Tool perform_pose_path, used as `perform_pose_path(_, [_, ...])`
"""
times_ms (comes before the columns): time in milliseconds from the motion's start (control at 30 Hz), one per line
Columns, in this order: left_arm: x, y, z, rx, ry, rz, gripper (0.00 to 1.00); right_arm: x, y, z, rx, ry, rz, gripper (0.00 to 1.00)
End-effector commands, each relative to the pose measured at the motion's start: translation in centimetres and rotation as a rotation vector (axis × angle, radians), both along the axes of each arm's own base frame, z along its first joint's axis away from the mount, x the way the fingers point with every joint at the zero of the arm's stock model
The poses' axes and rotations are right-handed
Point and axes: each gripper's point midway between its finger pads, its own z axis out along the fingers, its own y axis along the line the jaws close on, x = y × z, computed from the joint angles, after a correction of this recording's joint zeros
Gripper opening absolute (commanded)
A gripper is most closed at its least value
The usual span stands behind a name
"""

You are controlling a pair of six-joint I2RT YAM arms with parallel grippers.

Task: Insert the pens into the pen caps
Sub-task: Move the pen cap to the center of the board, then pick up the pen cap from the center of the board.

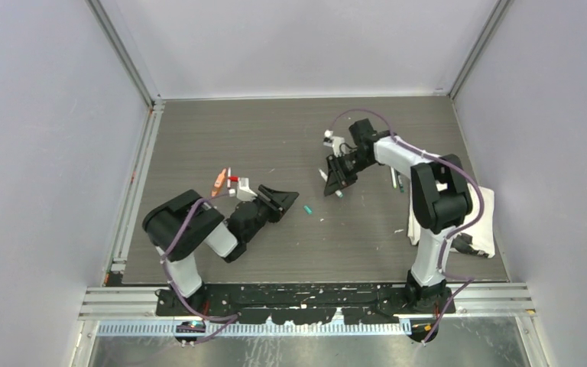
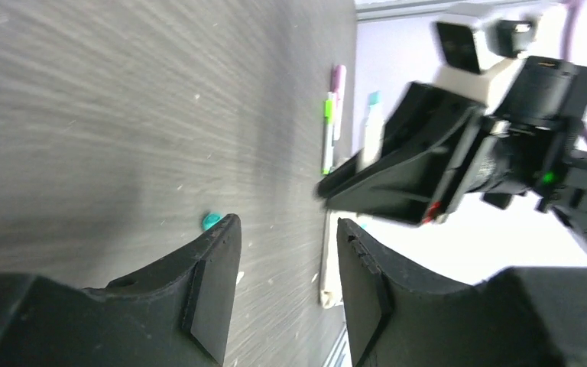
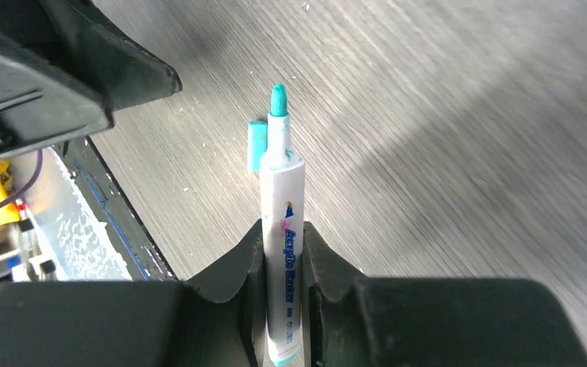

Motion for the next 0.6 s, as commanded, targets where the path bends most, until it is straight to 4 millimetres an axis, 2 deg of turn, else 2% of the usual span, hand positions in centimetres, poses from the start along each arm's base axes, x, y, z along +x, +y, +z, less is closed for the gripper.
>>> perform_pose_path(0, [-2.0,1.8,-1.5,0.159,0.052,-0.016,0.51,2.1,-2.2,6.6,0.031,-0.224,-0.007,0.01])
perform_pose_path(67, [-3.3,2.2,-2.5,0.280,0.135,-0.039,0.51,2.7,-3.4,8.5,0.017,-0.306,-0.037,0.01])
perform_pose_path(133, [-4.6,3.1,-2.2,0.460,0.198,-0.028,0.53,3.0,-4.4,10.0,0.010,-0.370,-0.069,0.01])
perform_pose_path(233, [-5.3,4.3,1.3,0.618,0.182,0.036,0.60,3.5,-5.6,12.4,0.009,-0.473,-0.114,0.01])
perform_pose_path(333, [-5.0,4.4,3.6,0.588,0.153,0.067,0.71,3.8,-6.8,14.7,0.000,-0.587,-0.155,0.01])
perform_pose_path(400, [-4.7,4.3,4.2,0.572,0.169,0.089,0.79,3.7,-7.5,16.5,-0.001,-0.680,-0.179,0.01])
perform_pose_path(500, [-4.2,3.2,4.9,0.586,0.209,0.077,0.79,2.7,-7.5,19.2,0.039,-0.806,-0.176,0.01])
perform_pose_path(567, [-4.0,2.2,5.2,0.607,0.256,0.058,0.78,1.2,-6.8,20.4,0.098,-0.828,-0.128,0.01])
